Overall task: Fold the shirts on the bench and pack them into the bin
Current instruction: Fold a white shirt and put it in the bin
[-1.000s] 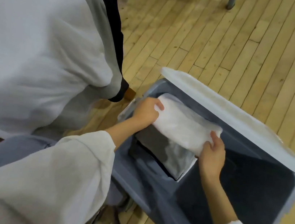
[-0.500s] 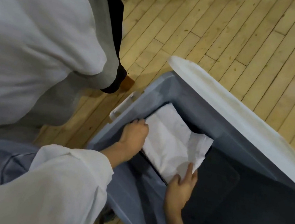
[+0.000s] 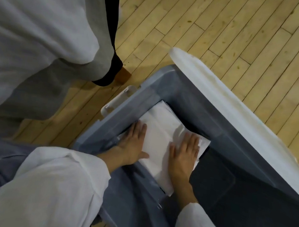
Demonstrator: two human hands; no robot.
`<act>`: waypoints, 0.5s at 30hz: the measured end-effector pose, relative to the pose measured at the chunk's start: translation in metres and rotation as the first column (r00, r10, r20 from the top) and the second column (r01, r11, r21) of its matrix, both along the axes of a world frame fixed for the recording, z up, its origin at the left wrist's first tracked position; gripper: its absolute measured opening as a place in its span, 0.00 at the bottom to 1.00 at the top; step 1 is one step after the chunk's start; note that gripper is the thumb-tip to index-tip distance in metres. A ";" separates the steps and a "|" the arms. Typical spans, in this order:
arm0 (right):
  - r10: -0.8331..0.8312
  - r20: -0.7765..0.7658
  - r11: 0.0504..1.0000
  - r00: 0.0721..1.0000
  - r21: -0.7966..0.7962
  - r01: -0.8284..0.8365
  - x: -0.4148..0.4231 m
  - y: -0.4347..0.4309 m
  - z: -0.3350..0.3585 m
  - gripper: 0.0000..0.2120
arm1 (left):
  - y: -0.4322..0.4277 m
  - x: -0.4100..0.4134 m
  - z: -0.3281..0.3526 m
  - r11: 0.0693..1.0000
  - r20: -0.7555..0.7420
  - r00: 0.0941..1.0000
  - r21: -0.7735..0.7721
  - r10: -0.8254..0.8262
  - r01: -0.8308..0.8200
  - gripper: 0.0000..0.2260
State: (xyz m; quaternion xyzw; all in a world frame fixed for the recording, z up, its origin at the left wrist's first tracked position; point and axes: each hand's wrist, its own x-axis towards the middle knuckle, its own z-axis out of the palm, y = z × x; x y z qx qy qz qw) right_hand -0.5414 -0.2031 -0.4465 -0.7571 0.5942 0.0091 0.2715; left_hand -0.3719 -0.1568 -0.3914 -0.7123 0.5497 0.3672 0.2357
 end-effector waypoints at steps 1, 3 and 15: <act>-0.003 -0.013 1.000 1.000 0.013 0.003 -0.006 -0.001 -0.005 0.33 | 0.000 0.000 -0.005 1.000 -0.006 1.000 0.012 0.023 -0.022 0.43; -0.042 -0.023 0.999 0.999 -0.005 0.041 -0.012 0.000 -0.012 0.36 | -0.002 0.000 -0.011 0.999 0.000 0.999 0.027 0.044 -0.044 0.45; -0.358 0.141 0.934 0.923 0.065 0.352 -0.001 -0.017 0.017 0.27 | -0.031 0.011 0.015 0.959 -0.257 0.924 0.111 0.283 -0.262 0.39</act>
